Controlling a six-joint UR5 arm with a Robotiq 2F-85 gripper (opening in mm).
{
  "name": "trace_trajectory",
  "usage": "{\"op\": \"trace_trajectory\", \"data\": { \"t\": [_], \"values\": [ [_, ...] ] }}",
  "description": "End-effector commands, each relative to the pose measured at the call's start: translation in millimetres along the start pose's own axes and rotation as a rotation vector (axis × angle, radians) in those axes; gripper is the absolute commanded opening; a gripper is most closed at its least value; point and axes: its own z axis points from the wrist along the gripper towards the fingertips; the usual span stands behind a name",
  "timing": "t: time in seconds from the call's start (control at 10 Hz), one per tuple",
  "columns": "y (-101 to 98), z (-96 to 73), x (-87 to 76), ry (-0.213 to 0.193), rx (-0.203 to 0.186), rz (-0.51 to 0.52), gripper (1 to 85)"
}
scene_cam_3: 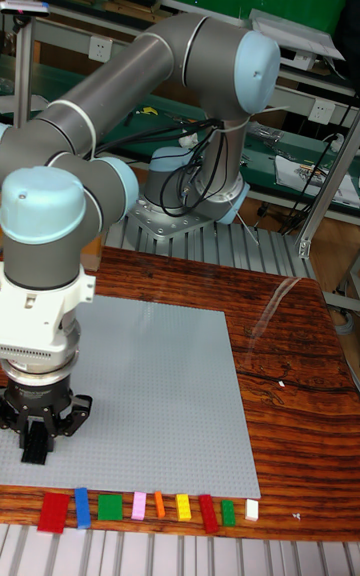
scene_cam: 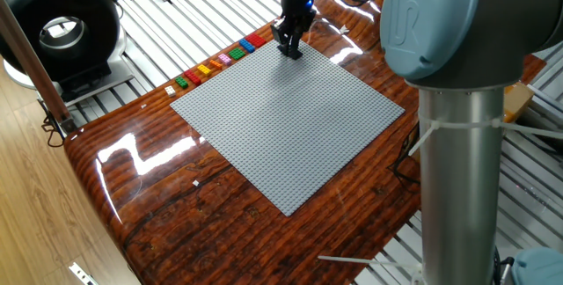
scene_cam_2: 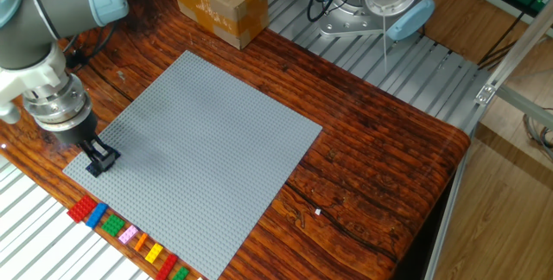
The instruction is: Build with small Lego blocks
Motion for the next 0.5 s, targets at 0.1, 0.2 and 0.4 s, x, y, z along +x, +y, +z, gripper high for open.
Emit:
{"op": "trace_trajectory", "data": {
  "t": [0.1,0.2,0.4],
  "values": [
    [3.4,-2.3,-2.6,-0.005,0.011,0.043,1.0],
    [3.0,-2.6,-2.1,-0.003,0.012,0.043,1.0],
    [2.9,-2.8,-1.4,-0.003,0.013,0.023,1.0]
  ]
}}
